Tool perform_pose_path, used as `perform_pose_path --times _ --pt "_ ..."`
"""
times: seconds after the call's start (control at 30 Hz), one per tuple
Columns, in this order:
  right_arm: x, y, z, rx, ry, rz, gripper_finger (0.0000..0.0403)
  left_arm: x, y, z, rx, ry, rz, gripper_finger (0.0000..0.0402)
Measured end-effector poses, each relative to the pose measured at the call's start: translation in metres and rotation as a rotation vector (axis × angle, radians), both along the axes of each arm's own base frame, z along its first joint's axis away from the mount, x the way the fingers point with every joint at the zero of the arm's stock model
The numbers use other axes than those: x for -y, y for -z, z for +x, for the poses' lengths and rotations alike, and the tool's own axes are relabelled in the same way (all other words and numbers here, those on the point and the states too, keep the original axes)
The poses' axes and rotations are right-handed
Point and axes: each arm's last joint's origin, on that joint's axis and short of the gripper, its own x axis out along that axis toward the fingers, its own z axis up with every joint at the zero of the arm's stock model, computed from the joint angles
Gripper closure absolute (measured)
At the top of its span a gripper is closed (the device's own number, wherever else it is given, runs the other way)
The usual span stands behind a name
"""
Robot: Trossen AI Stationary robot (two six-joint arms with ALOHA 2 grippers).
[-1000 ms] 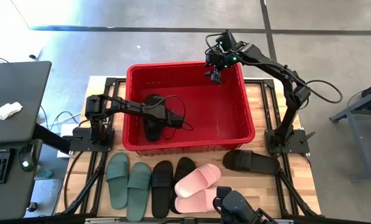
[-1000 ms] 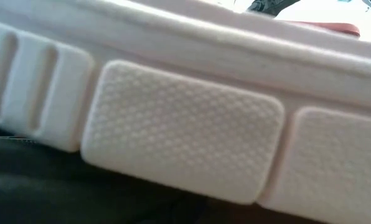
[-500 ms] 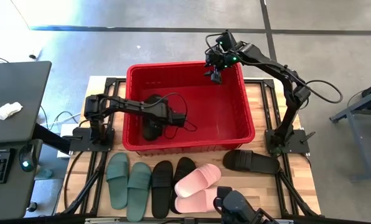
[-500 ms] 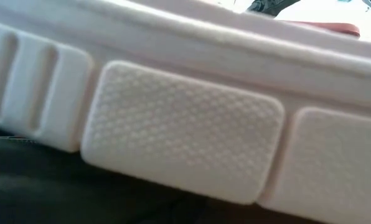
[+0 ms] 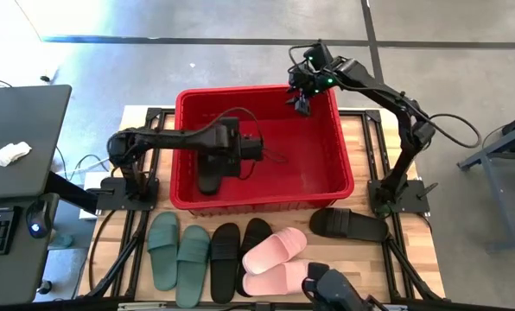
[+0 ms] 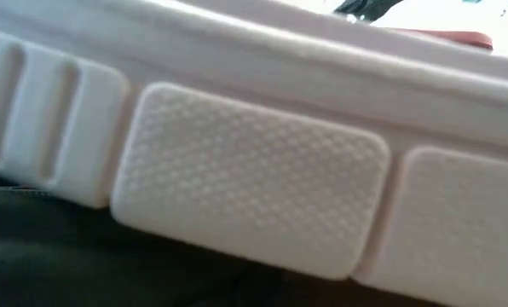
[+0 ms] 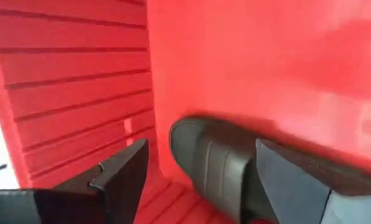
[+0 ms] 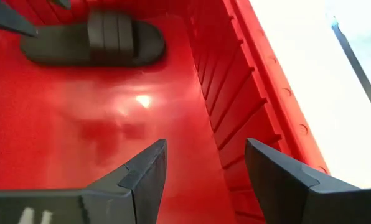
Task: Pick and place slides into bin
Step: Put the black slipper into the red bin
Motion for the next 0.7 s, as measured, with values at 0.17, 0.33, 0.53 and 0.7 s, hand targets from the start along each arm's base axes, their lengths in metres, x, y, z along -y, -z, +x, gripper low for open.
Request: perform_pose_path --times 0.17,0.33,0.53,0.7 --pt "-0.019 -0.026 -0.017 0.074 0.002 0.078 0.0197 0.0 -0.042 0.003 0.125 0.021 0.018 0.0137" --pt "-0.051 -0.054 -0.039 0.186 -0.052 0.381 0.0197 0.0 -0.085 0.007 0.218 0.125 0.048 0.0155" --pt "-0.107 -0.08 -0.059 0.189 -0.161 0.707 0.0197 0.003 -0.122 0.006 0.278 0.299 0.045 0.018" --pt "-0.161 -0.09 -0.073 0.02 -0.098 0.806 0.0197 0.009 -0.127 0.007 0.284 0.441 -0.042 0.0197"
